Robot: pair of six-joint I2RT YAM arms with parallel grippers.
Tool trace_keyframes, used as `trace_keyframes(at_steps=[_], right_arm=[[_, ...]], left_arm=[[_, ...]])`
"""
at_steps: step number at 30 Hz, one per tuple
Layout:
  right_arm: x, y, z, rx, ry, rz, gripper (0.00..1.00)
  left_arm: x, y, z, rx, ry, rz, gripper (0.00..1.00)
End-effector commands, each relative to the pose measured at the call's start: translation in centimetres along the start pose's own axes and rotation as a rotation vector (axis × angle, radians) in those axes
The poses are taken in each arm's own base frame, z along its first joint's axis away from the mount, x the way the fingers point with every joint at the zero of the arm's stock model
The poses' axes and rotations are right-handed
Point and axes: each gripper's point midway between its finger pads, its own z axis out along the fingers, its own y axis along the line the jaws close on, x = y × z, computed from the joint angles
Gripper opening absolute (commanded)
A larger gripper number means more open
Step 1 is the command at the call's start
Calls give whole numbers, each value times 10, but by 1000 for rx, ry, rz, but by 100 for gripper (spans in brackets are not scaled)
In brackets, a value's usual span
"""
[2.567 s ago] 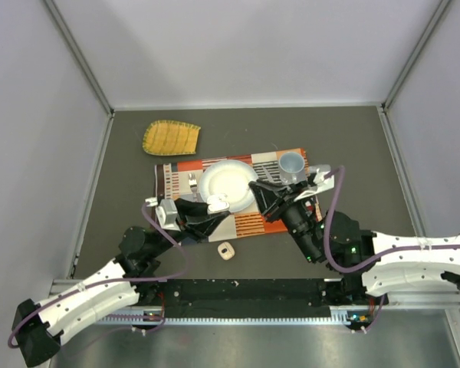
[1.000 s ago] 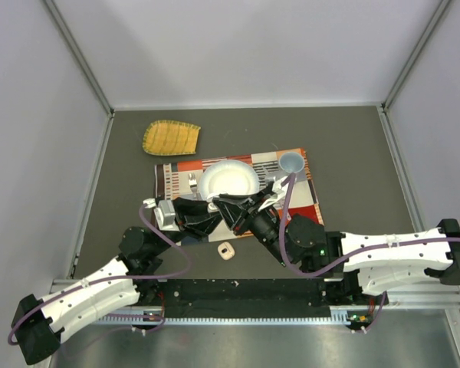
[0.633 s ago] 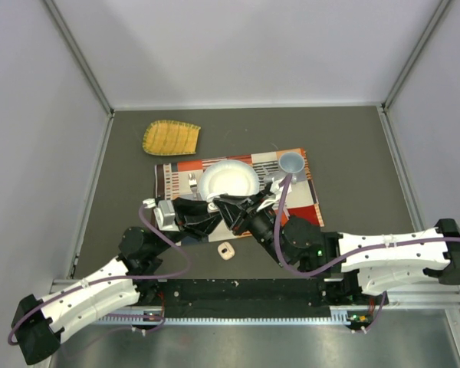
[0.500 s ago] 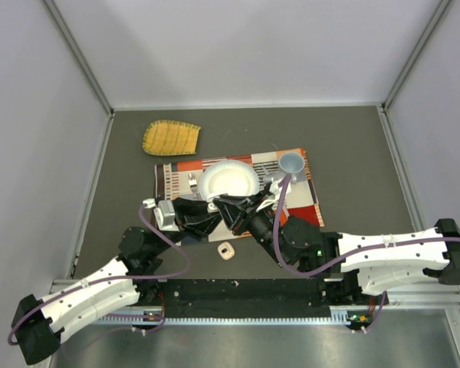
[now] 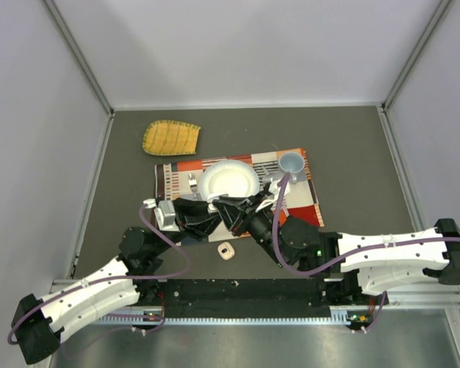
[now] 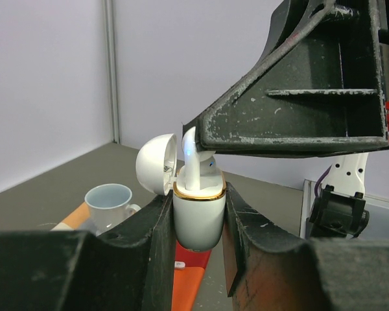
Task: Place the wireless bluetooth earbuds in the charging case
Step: Insert the left earbud into the left side groove of the charging case.
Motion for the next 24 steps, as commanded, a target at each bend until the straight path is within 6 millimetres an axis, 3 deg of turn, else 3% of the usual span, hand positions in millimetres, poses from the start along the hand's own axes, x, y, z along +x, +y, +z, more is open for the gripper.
trace_keyframes(at_steps=[1, 14, 24], right_arm=[[9, 6, -2, -19, 32, -12, 0], [16, 2, -6, -16, 62, -43, 0], [1, 9, -6, -39, 45, -46, 16]], left_arm=[[-39, -4, 7, 9, -117, 28, 0], [-41, -1, 4, -14, -124, 34, 0], [-38, -1, 3, -14, -112, 25, 0]])
